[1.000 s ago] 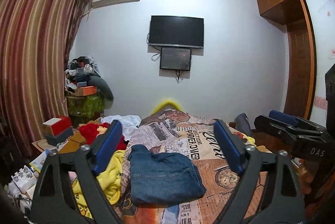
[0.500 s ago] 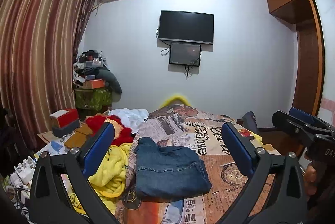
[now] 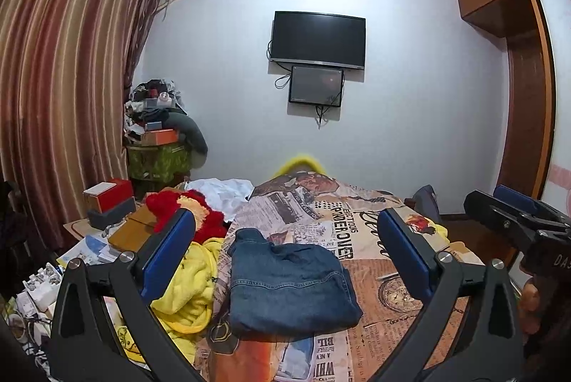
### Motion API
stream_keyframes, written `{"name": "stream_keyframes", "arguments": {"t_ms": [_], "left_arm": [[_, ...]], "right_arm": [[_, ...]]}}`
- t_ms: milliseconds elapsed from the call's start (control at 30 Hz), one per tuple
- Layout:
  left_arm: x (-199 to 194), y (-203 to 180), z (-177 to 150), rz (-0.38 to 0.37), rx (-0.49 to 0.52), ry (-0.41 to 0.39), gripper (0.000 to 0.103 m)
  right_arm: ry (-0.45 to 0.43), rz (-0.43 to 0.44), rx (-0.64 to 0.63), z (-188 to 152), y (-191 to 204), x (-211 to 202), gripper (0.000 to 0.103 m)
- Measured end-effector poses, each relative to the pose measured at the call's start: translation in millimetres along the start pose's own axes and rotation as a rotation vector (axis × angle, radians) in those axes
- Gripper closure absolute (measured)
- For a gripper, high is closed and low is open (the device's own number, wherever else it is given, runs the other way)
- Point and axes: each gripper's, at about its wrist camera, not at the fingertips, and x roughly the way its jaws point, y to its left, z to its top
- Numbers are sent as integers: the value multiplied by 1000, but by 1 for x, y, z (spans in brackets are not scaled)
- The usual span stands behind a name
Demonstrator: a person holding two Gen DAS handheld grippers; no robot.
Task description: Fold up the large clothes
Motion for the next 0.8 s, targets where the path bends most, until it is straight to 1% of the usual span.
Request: {"name": "stream_keyframes", "arguments": {"t_ms": [600, 800], "left_arm": [[2, -7, -1, -17, 22, 6, 0], [3, -7, 0, -31, 15, 14, 0]], "right_arm": [[7, -8, 37, -2, -8, 3, 0], [6, -8, 39, -3, -9, 2, 0]]}}
